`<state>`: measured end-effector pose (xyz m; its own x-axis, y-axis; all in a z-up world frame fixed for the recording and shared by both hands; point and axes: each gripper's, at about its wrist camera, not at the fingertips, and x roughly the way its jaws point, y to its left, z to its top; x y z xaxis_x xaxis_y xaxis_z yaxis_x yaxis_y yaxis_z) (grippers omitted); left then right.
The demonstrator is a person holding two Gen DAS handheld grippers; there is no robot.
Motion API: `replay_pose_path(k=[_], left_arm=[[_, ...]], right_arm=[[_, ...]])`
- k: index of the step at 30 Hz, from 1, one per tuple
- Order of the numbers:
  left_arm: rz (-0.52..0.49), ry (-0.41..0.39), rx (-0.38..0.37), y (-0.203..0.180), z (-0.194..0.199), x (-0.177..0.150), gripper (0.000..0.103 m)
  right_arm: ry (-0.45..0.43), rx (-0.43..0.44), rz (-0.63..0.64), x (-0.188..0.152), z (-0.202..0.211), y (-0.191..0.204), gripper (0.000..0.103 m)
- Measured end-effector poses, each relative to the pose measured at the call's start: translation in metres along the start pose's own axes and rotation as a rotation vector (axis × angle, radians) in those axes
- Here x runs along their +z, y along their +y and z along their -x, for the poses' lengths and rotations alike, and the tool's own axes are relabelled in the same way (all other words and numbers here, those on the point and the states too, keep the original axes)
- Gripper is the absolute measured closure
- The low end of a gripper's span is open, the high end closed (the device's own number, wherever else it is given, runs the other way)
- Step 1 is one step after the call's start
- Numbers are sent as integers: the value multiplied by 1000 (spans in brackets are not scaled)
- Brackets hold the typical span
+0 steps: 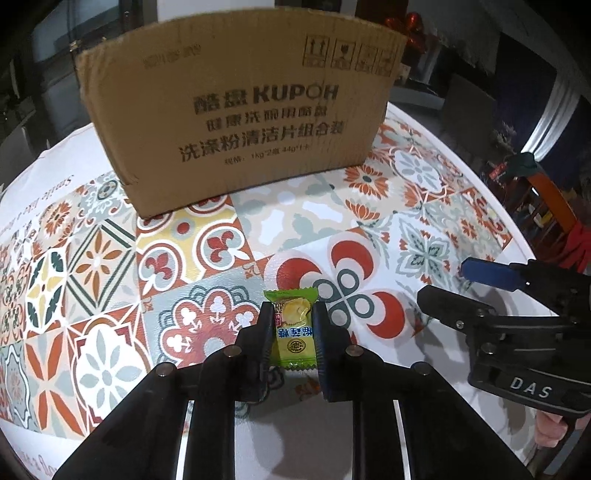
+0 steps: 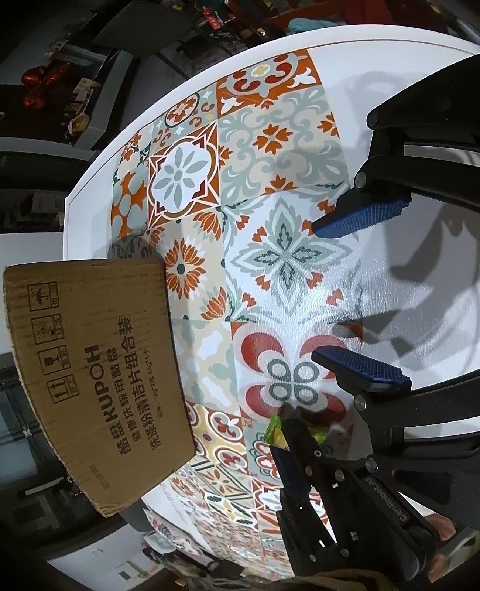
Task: Organize snacks
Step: 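Grasp the small yellow-green wrapped candy with the left tool, then carry the candy into the cardboard box and open the left tool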
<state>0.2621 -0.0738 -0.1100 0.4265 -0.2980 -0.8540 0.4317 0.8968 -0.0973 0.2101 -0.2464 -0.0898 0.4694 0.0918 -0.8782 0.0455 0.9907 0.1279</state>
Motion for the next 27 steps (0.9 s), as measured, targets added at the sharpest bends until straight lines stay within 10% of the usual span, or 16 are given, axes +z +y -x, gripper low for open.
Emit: replay_pose_path(k=[27], left_arm=[[47, -203, 52, 2, 93, 34, 82]], right_arm=[[-194, 31, 96, 39, 72, 24, 41]])
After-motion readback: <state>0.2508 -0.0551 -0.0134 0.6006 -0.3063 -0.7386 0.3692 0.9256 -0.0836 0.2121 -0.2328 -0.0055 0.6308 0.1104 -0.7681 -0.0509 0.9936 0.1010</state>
